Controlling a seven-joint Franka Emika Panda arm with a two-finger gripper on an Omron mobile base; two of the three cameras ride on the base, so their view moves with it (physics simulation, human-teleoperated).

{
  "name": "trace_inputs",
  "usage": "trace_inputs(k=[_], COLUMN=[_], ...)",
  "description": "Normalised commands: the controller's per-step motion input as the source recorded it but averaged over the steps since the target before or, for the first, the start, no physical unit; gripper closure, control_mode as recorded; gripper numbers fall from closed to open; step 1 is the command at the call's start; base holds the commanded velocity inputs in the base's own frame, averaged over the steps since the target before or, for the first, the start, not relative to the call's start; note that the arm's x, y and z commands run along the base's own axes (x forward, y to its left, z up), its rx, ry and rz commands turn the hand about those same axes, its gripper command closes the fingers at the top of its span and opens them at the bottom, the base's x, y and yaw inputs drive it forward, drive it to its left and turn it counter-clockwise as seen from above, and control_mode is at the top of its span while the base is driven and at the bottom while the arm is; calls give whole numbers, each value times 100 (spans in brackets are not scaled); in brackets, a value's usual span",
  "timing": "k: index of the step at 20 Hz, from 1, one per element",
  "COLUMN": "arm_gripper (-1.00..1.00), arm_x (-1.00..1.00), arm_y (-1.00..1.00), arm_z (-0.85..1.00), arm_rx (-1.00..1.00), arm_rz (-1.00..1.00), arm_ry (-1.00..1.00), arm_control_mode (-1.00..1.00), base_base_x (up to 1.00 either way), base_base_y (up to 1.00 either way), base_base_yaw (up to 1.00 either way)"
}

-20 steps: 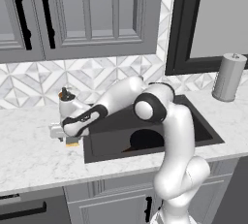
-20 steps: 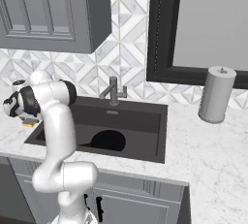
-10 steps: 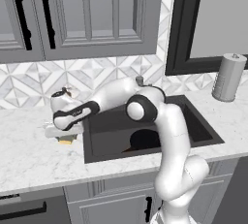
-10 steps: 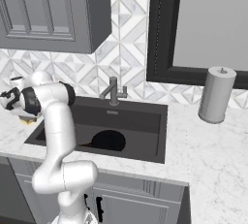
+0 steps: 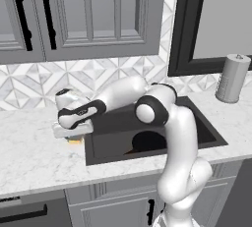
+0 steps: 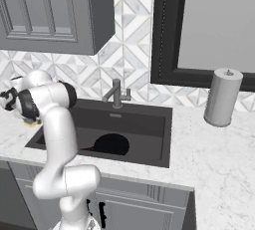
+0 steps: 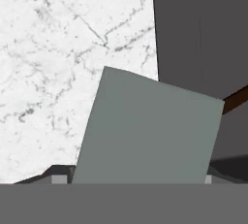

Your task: Pick the pan and sponge and place them into the sink. Then turn on the water.

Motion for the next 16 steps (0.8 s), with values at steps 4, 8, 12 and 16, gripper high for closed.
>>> trace_inputs(k=[4, 8, 12, 16], arm_gripper=[100, 100, 100, 100], arm_x=[-49, -40, -13, 0], arm_y=[-100, -98, -67, -54], arm_z=[13, 30, 62, 18], arm_rx=[0, 0, 2, 0], arm_rz=[-8, -10, -10, -11], arm_ry=[-8, -6, 4, 6], arm_control_mode=[-100, -100, -100, -100], base_base_x=[0, 0, 0, 0], base_base_y=[0, 0, 0, 0], base_base_yaw=[0, 0, 0, 0])
